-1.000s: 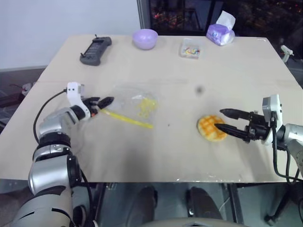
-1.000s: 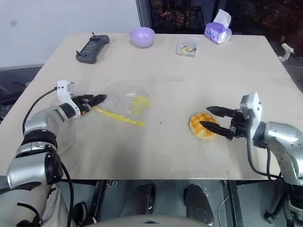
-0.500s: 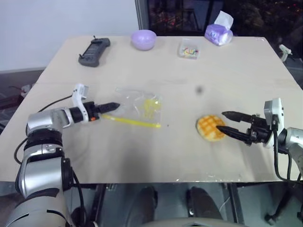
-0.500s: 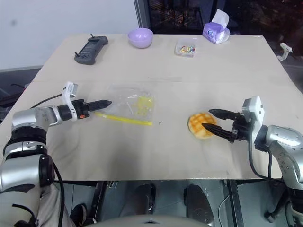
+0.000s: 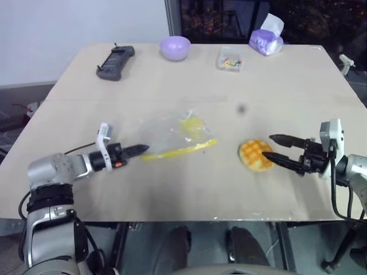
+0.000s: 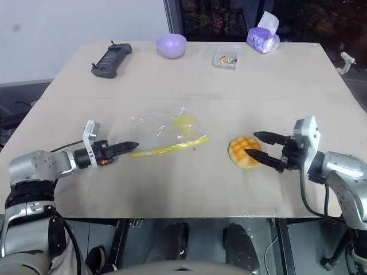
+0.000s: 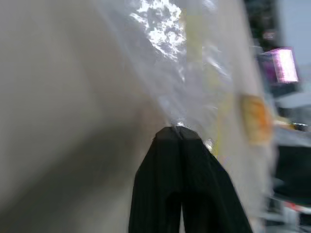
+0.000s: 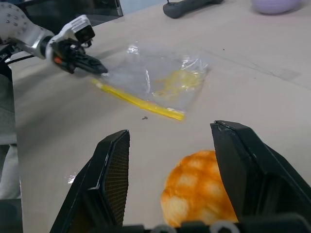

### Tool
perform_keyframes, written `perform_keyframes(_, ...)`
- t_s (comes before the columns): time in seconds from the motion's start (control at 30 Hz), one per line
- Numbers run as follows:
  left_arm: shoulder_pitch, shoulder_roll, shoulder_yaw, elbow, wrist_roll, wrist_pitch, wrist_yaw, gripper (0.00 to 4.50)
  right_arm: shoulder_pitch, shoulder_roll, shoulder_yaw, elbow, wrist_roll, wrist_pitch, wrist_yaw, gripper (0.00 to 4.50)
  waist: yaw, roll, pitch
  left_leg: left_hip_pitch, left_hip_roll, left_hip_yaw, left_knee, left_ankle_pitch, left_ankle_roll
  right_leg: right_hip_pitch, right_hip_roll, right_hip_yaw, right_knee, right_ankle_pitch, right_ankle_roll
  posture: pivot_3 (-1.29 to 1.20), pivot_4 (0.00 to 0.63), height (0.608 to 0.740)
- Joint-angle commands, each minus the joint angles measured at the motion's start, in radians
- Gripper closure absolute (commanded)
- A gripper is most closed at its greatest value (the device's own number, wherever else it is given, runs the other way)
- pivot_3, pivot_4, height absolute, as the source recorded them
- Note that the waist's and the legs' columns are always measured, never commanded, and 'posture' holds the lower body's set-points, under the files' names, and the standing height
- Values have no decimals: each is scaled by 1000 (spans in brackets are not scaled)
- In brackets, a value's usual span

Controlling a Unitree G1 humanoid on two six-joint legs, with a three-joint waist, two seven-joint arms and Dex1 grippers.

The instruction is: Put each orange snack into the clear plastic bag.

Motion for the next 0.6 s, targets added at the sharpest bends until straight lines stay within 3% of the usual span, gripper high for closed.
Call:
perform_keyframes(0.03, 25, -37, 104, -134, -174, 123, -7, 4431, -8, 0, -15, -32, 4, -14, -6, 1626, 0, -1, 0, 0, 0, 0, 0, 0, 0, 0, 0, -1, 0, 0, 0, 0, 150, 740)
perform_keyframes(0.33, 11, -234, 359, -222, -434, 291, 206, 4431, -22, 10, 49, -86, -10, -3, -17, 1626, -2, -1, 1, 0, 0, 0, 0, 0, 0, 0, 0, 0, 0, 0, 0, 0, 150, 740)
perform_keyframes(0.6, -4, -315, 442, -214, -587, 322, 394, 4431, -173, 57, 329, 31, -419, -188, -130, 1626, -5, -2, 1, 1, 0, 0, 0, 0, 0, 0, 0, 0, 0, 0, 0, 0, 150, 740)
